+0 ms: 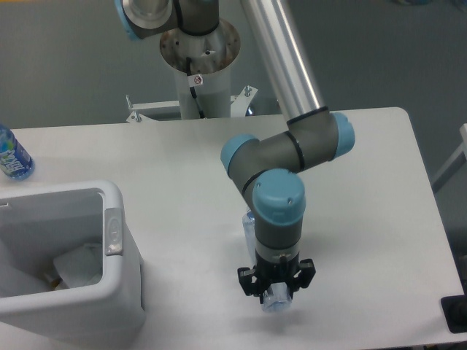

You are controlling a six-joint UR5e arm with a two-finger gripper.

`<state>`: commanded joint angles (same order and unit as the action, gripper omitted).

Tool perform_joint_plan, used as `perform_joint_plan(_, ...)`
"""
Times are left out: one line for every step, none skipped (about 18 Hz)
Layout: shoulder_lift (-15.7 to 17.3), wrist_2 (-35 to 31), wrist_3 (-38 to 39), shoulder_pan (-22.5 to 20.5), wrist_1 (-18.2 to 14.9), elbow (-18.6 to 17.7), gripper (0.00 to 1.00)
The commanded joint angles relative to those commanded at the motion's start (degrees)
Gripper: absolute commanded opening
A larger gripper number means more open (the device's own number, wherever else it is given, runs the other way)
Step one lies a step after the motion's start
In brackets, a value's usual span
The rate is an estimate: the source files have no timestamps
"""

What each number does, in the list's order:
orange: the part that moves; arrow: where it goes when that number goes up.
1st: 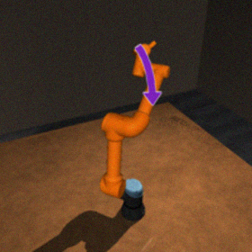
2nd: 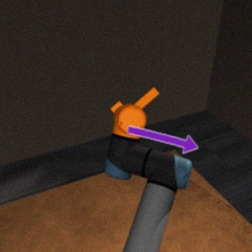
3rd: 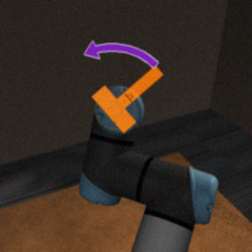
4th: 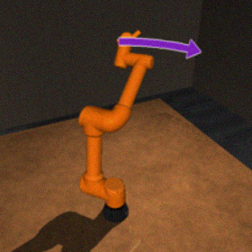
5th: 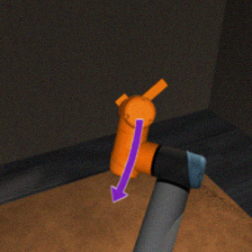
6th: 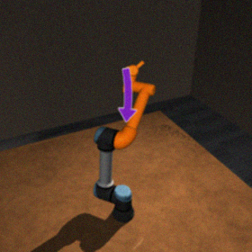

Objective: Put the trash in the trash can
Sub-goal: 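Lift the clear bottle off the table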

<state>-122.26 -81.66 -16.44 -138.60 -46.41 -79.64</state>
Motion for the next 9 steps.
perform_joint_plan(0.88, 1.05, 0.44, -0.26, 0.0, 0.88, 0.59)
perform_joint_plan(1.5, 2.45, 0.62, -0.61, 0.0, 2.19, 0.59)
perform_joint_plan(1.85, 4.21, 0.97, -0.79, 0.0, 3.86, 0.59)
perform_joint_plan(2.11, 5.97, 2.01, -0.88, 0.0, 5.79, 0.59)
perform_joint_plan(2.2, 7.55, 3.59, -1.05, 0.0, 7.9, 0.59)
perform_joint_plan(2.2, 9.13, 5.0, -1.58, 0.09, 9.83, 0.59)
perform_joint_plan(2.29, 10.71, 6.23, -1.76, 0.18, 11.68, 0.59)
perform_joint_plan(2.29, 12.3, 7.37, -1.76, 0.7, 13.17, 0.59)
perform_joint_plan(2.38, 13.62, 8.95, -1.76, 1.31, 14.49, 0.59)
